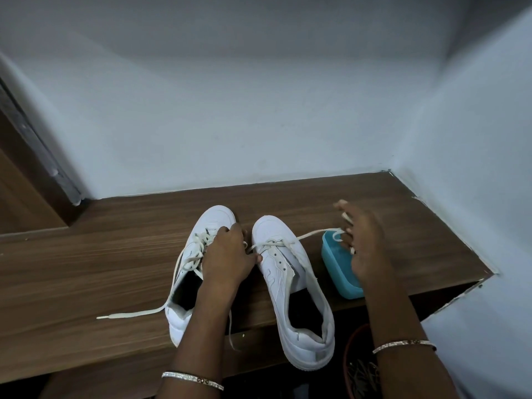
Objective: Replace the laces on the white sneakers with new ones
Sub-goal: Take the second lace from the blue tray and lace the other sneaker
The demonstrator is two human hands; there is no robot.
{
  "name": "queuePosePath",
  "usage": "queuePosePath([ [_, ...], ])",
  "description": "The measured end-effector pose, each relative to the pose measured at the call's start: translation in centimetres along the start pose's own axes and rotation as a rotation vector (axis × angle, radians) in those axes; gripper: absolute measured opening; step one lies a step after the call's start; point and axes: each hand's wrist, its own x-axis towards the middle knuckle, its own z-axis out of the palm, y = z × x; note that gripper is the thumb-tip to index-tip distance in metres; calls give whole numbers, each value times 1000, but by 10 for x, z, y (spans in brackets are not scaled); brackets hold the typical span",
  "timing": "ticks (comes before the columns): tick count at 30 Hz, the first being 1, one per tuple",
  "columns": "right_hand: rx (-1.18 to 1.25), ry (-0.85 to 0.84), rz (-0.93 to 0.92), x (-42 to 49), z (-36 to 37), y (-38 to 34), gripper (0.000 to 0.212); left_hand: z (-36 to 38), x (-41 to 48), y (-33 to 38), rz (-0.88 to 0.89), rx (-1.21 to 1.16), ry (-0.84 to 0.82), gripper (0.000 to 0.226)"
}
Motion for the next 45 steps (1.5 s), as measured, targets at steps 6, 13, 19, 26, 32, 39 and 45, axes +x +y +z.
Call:
queuePosePath([
  [6,-867,-335,-348,-5,20,22,17,1,1,-1,13,17,-5,42],
  [13,-1063,-275,-406,-7,29,26,8,2,1,-3,28,25,-2,43],
  [19,-639,138,-425,1,18,15,16,2,2,-4,26,33,-5,43],
  [26,-166,170,-159,2,10,10,21,4,2,-4,31,41,-34,25],
  [32,150,5,3,-2,15,3,32,3,3,0,70,-126,-68,21],
  [39,-111,-50,-117,-8,22,9,10,10,5,-1,71,-125,-129,20],
  [45,-532,-173,-234,-10,25,16,7,1,0,8,1,-260,-241,21],
])
